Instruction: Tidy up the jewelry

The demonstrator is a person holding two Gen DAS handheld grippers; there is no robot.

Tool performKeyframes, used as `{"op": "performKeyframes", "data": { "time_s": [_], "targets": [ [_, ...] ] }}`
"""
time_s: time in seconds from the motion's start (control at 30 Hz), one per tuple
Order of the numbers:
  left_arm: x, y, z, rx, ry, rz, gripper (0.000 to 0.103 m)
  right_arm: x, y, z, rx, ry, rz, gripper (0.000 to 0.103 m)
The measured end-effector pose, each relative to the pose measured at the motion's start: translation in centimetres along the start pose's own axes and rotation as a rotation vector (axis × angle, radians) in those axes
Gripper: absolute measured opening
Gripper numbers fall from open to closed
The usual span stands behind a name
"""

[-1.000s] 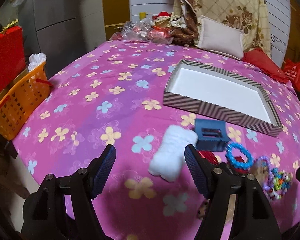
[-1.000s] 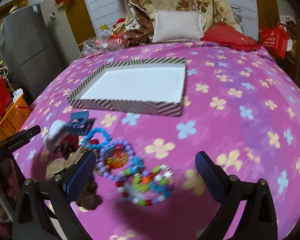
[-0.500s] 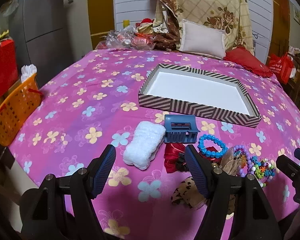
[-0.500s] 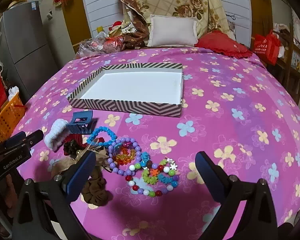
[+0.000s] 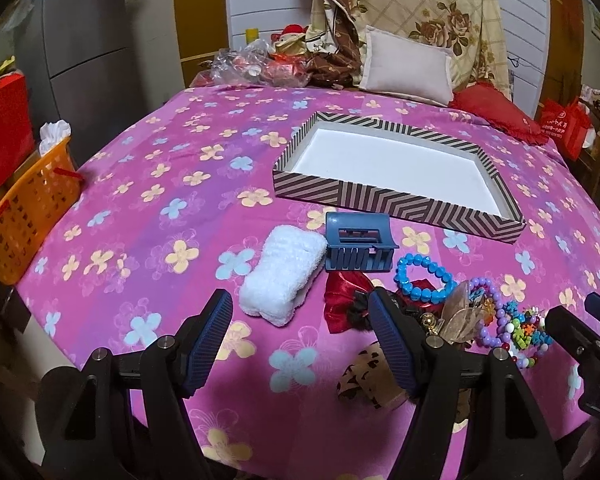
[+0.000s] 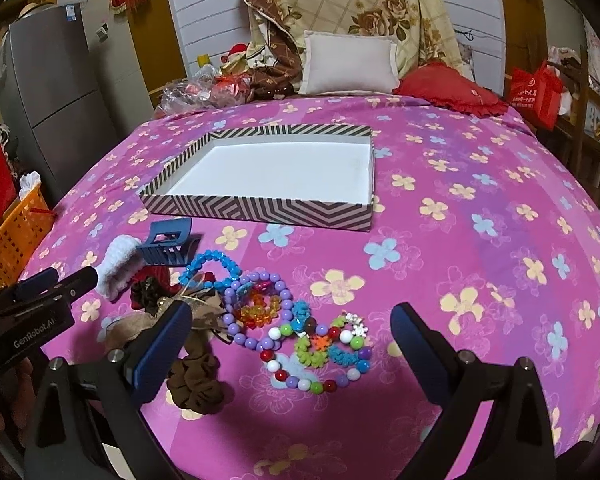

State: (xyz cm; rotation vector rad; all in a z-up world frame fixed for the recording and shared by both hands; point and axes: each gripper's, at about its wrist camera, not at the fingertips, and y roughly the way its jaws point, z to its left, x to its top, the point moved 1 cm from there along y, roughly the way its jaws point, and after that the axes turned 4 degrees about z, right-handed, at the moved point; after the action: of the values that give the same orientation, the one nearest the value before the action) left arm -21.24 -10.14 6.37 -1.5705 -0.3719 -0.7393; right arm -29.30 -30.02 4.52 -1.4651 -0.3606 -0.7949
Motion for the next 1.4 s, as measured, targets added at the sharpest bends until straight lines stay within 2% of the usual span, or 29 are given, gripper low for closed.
{"op": "performKeyframes", "data": {
  "time_s": [1.4],
  "targets": [
    [-0.20,-0.61,-0.87,-0.019,0.003,0.003,0.066,-0.12,0.27,0.49,-0.024,-0.021,0.032,0.101]
  ]
}}
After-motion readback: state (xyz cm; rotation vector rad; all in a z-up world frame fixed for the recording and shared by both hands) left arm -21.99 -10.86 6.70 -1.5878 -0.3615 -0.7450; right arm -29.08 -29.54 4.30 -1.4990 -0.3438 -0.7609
